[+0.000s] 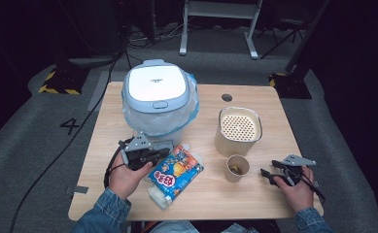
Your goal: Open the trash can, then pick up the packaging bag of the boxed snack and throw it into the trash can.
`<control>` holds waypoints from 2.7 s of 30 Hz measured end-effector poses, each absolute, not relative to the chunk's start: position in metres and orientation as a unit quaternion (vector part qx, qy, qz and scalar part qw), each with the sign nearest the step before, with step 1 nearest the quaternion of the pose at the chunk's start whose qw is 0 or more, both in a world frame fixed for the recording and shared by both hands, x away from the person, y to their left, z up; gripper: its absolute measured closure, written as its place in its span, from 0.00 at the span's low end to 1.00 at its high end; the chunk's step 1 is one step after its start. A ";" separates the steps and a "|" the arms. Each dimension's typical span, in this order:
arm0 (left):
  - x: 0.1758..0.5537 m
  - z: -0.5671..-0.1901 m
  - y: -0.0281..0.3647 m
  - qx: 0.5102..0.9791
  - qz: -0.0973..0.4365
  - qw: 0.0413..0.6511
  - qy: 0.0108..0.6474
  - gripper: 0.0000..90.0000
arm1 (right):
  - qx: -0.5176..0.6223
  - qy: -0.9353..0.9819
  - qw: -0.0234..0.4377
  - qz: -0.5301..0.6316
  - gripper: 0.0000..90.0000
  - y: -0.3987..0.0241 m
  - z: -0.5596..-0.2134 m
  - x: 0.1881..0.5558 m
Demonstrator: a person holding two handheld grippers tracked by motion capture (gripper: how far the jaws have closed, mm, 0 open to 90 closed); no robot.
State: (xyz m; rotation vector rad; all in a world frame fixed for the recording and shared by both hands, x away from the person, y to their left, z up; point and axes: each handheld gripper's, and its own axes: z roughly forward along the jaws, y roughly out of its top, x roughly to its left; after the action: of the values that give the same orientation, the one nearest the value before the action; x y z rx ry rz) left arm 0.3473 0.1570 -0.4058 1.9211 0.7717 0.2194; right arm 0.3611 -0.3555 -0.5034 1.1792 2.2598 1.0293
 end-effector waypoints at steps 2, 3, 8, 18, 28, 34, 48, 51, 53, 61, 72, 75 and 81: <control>0.348 -0.400 0.158 0.797 0.091 0.510 0.310 1.00 | 0.421 0.806 0.195 0.367 0.37 -0.355 -0.503 0.361; 0.349 -0.397 0.159 0.797 0.093 0.512 0.306 1.00 | 0.421 0.806 0.195 0.367 0.37 -0.355 -0.503 0.361; 0.352 -0.380 0.164 0.806 0.100 0.509 0.287 1.00 | 0.421 0.806 0.195 0.367 0.37 -0.355 -0.503 0.361; 0.360 -0.343 0.175 0.803 0.106 0.525 0.262 1.00 | 0.421 0.806 0.195 0.367 0.37 -0.355 -0.503 0.361; 0.373 -0.303 0.179 0.769 0.142 0.561 0.272 1.00 | 0.421 0.806 0.195 0.367 0.37 -0.355 -0.503 0.361; 0.390 -0.296 0.178 0.752 0.178 0.556 0.305 1.00 | 0.421 0.806 0.195 0.367 0.37 -0.355 -0.503 0.361; 0.399 -0.294 0.168 0.766 0.217 0.505 0.333 1.00 | 0.421 0.806 0.195 0.367 0.37 -0.356 -0.503 0.361; 0.399 -0.296 0.167 0.764 0.213 0.510 0.333 1.00 | 0.421 0.806 0.195 0.367 0.37 -0.355 -0.503 0.361; 0.399 -0.297 0.167 0.761 0.214 0.514 0.332 1.00 | 0.421 0.806 0.195 0.367 0.37 -0.355 -0.503 0.361; 0.394 -0.301 0.176 0.743 0.168 0.561 0.325 0.68 | 0.421 0.806 0.194 0.367 0.37 -0.356 -0.503 0.361; 0.362 -0.313 0.172 0.784 0.154 0.535 0.275 0.50 | 0.421 0.806 0.194 0.367 0.37 -0.356 -0.503 0.361; 0.359 -0.323 0.170 0.789 0.155 0.524 0.281 0.49 | 0.421 0.806 0.194 0.367 0.37 -0.356 -0.503 0.361; 0.354 -0.350 0.166 0.799 0.139 0.508 0.289 0.47 | 0.419 0.808 0.193 0.368 0.37 -0.355 -0.503 0.362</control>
State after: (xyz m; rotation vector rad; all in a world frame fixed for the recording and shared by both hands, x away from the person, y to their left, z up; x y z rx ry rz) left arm 0.3536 0.1664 -0.3501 1.9259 0.6960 0.3348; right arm 0.3623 -0.3554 -0.5034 1.1746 2.2662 1.0319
